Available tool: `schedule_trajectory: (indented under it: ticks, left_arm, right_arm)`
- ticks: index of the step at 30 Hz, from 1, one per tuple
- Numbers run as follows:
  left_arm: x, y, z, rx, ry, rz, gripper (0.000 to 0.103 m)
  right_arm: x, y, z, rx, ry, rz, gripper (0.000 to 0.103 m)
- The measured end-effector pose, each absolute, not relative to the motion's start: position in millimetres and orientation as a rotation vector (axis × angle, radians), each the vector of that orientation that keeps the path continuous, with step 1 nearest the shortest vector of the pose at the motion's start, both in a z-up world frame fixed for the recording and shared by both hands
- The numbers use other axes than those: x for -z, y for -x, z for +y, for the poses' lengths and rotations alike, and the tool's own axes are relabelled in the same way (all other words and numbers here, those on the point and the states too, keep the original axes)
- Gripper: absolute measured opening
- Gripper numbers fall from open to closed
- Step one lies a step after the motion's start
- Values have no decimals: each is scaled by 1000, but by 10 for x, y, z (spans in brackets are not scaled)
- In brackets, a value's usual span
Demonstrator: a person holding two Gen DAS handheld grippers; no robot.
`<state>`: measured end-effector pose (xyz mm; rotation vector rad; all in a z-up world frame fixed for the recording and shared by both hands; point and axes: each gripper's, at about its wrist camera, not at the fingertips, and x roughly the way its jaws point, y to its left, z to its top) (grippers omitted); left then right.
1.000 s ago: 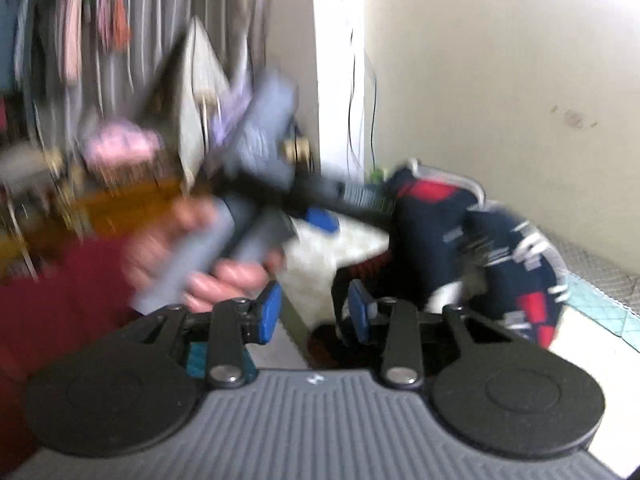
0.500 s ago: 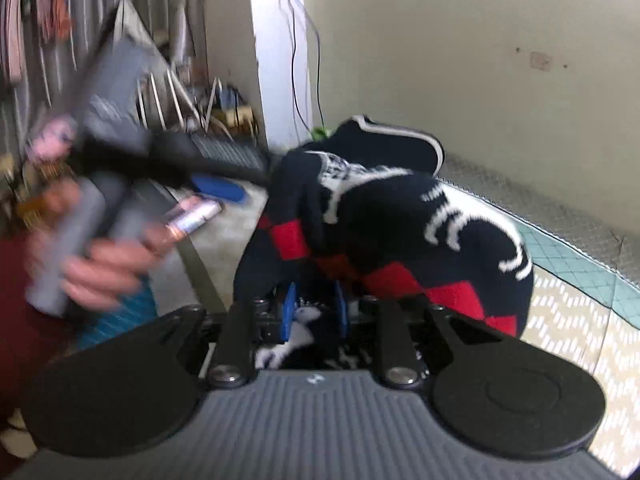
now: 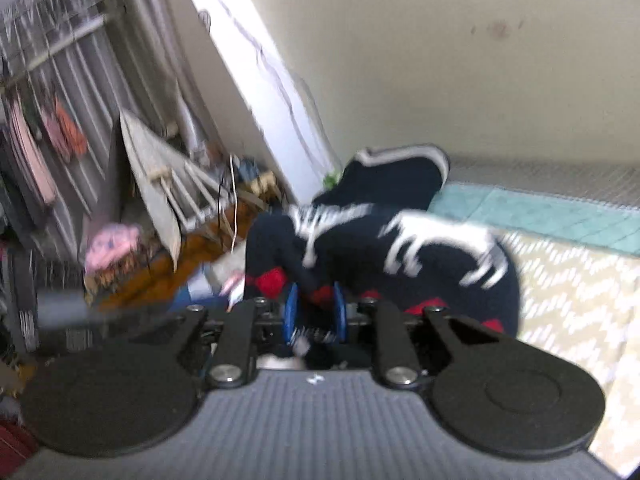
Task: Fold small clothes
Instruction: 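Lower the folded sweater onto the bed with both grippers and release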
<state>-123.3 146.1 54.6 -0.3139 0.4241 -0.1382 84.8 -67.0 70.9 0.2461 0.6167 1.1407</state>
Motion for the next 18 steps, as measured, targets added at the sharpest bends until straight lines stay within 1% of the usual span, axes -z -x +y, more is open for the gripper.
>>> schedule_trajectory:
  ticks: [4, 8, 9, 10, 11, 12, 13, 14, 15, 18]
  left_arm:
    - [-518, 1236, 1164, 174, 241, 408, 103]
    - [-498, 1137, 879, 166, 129, 416, 103]
    - [-483, 1099, 839, 151, 111, 433, 99]
    - [-452, 1034, 823, 137, 103, 462, 92]
    - [-414, 967, 832, 137, 107, 500, 71]
    - [-378, 914, 872, 156, 130, 537, 59]
    - [-356, 891, 934, 176, 166, 557, 57]
    - [-352, 895, 1008, 187, 201, 557, 51]
    - [-358, 911, 1071, 199, 218, 555, 47]
    - [-367, 972, 1236, 226, 257, 552, 42]
  right_arm:
    - [-817, -861, -676, -1096, -211, 569, 25]
    - [-753, -913, -508, -1091, -137, 566, 24]
    - [-740, -927, -453, -1090, -121, 568, 24]
    - [-737, -946, -397, -1090, -107, 571, 23]
    - [-722, -966, -336, -1088, -91, 573, 23]
    - [-721, -983, -305, -1081, -73, 576, 21]
    - [-724, -1009, -282, -1077, -64, 583, 21]
    - [-710, -1042, -234, -1082, -62, 600, 21]
    - [-699, -1058, -245, -1089, -63, 607, 21]
    - [-648, -1102, -223, -1095, -72, 624, 21]
